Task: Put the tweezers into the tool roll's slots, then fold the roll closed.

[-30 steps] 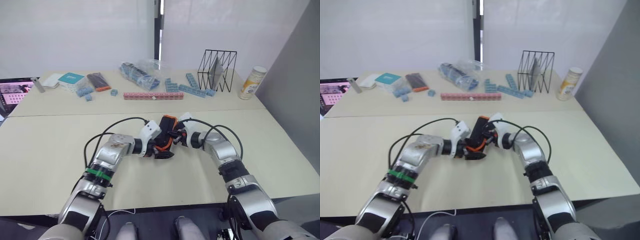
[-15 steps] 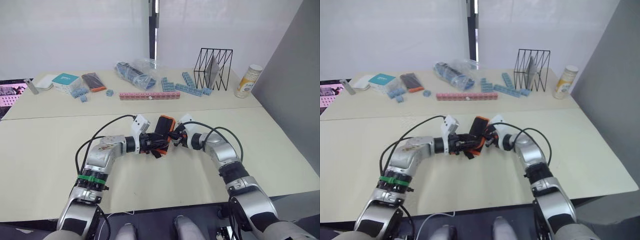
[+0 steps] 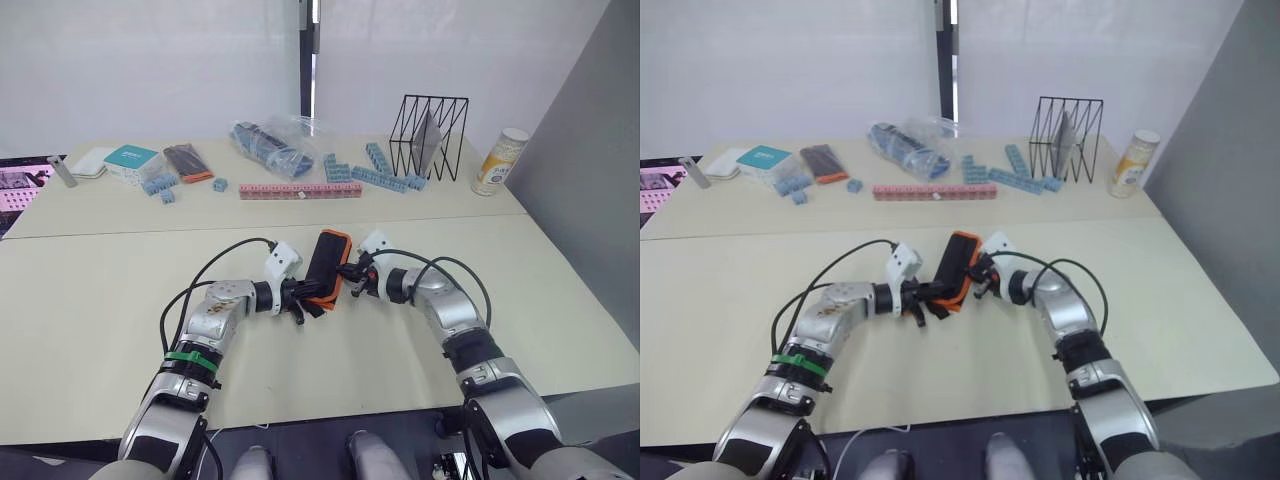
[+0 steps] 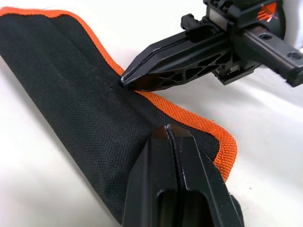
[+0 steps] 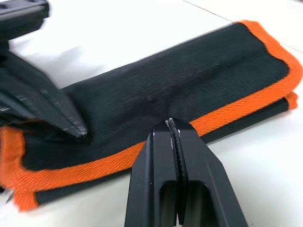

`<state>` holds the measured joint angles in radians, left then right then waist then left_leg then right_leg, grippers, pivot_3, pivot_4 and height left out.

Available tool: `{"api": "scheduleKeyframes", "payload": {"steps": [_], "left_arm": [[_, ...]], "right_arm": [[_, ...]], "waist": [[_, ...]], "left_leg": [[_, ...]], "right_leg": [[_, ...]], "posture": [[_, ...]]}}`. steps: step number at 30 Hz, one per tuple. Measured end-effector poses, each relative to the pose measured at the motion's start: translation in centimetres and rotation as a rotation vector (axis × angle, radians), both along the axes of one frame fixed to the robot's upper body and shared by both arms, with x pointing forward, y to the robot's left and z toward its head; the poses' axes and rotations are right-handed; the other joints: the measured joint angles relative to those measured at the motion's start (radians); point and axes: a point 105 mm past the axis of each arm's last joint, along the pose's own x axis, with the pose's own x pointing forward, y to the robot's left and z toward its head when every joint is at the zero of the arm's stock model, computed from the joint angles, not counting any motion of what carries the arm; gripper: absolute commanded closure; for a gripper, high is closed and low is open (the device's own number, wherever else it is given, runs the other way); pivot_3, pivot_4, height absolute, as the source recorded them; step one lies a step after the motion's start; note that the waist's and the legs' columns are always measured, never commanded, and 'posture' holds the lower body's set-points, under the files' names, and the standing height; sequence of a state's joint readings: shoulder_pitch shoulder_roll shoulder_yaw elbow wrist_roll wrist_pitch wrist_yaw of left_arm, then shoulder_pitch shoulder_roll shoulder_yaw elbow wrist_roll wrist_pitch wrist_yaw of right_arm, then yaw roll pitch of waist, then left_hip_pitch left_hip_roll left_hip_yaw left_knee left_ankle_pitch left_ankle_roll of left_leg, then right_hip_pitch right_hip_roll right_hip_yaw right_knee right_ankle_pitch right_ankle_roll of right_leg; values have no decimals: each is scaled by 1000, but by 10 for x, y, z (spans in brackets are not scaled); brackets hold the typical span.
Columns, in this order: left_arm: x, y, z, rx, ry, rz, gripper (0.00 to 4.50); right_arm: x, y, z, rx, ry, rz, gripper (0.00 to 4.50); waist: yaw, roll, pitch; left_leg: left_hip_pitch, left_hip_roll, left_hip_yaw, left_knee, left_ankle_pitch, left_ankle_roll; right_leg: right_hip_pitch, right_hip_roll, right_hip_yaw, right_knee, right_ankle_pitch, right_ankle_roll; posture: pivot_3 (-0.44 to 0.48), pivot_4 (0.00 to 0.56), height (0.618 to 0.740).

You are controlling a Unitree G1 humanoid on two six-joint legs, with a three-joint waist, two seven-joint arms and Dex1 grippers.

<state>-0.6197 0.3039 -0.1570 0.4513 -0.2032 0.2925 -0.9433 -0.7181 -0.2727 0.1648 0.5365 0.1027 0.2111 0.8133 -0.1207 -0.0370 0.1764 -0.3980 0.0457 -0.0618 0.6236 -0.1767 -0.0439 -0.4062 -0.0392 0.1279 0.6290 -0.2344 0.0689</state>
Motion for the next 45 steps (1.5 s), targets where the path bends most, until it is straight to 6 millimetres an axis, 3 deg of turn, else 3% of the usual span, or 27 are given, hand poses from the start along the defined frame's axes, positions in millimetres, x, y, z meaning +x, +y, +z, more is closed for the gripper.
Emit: {"api": "scheduleKeyframes", "payload": {"steps": [6, 9, 11, 15, 21, 28, 30, 34, 38, 39, 42, 45], "left_arm": [[-1, -2, -2, 32, -33, -19, 4492], [-1, -2, -2, 37, -39, -21, 4492], [-2, -1, -3, 41, -39, -20, 4492], [-2, 2, -3, 54, -46, -7, 4492], [-6, 8, -5, 64, -44, 3, 4492], [-11, 12, -3, 42, -47, 8, 4492], [-20, 12, -1, -17, -19, -11, 4492], [-34, 12, 7, -122, 46, -31, 4492], [-27, 39, 32, -112, -46, 66, 4492], [-25, 49, 36, -84, -72, 102, 4499], [-24, 92, 31, 16, -79, 247, 3656], [-33, 133, 23, 73, -78, 358, 2672]], "right_arm": [[-10, 30, 20, 115, -61, 99, 4500], [-8, 45, 8, 161, -19, 80, 4500], [-1, 42, -5, 131, -4, 31, 4500], [24, 39, -4, 68, -43, -83, 4500], [54, -1, -2, 58, -36, -345, 4500], [59, -8, -4, 72, -2, -400, 4500], [58, -7, -2, 107, -9, -389, 4500], [59, -10, 18, 215, -66, -351, 4500], [57, -28, 42, 278, -131, -287, 4500], [56, -37, 44, 271, -148, -276, 4241], [42, -62, 43, 223, -172, -216, 3338], [22, -88, 28, 130, -146, -171, 2332]], "waist": [[0, 0, 0], [1, 0, 0], [1, 0, 0], [-4, 0, 0], [-3, 0, -1], [-13, 1, -2], [-17, 1, -1], [-17, 1, 1], [-8, 2, 2], [-4, 2, 2], [0, 2, 2], [3, 3, 3]], "left_leg": [[0, 0, -1, -2, 0, 0], [0, 0, -2, -3, 0, 0], [0, -1, -2, -3, 0, 0], [7, -1, -1, -6, 0, 0], [10, -1, -1, -7, 0, 0], [10, 0, -1, -13, 0, 1], [7, 0, -1, -13, 0, 1], [-6, 0, -2, -13, 0, 1], [-13, 0, -2, -14, 0, 1], [-12, -1, -2, -16, 0, 1], [-13, -1, -2, -17, 0, 0], [-15, -1, -2, -17, -1, 0]], "right_leg": [[-1, 0, 0, 0, 0, 0], [-1, 0, 0, 0, 0, 0], [-1, 0, 0, 0, 0, 0], [4, 0, 0, 0, 0, -1], [7, 0, 0, 0, -3, -7], [4, 1, 1, 1, -1, -3], [2, 1, 1, 0, -2, -3], [-11, 0, 1, 1, -1, -3], [-18, 0, 0, 2, 3, -8], [-18, 0, 0, 1, 3, -8], [-18, 0, 0, -1, 2, -8], [-20, -1, -1, -1, 2, -9]], "posture": [[0, 150, 737], [0, 150, 737], [0, 150, 737], [0, 150, 737], [0, 150, 737], [0, 150, 737], [0, 150, 737], [0, 150, 737], [0, 150, 737], [0, 150, 737], [0, 150, 737], [0, 150, 737]]}}
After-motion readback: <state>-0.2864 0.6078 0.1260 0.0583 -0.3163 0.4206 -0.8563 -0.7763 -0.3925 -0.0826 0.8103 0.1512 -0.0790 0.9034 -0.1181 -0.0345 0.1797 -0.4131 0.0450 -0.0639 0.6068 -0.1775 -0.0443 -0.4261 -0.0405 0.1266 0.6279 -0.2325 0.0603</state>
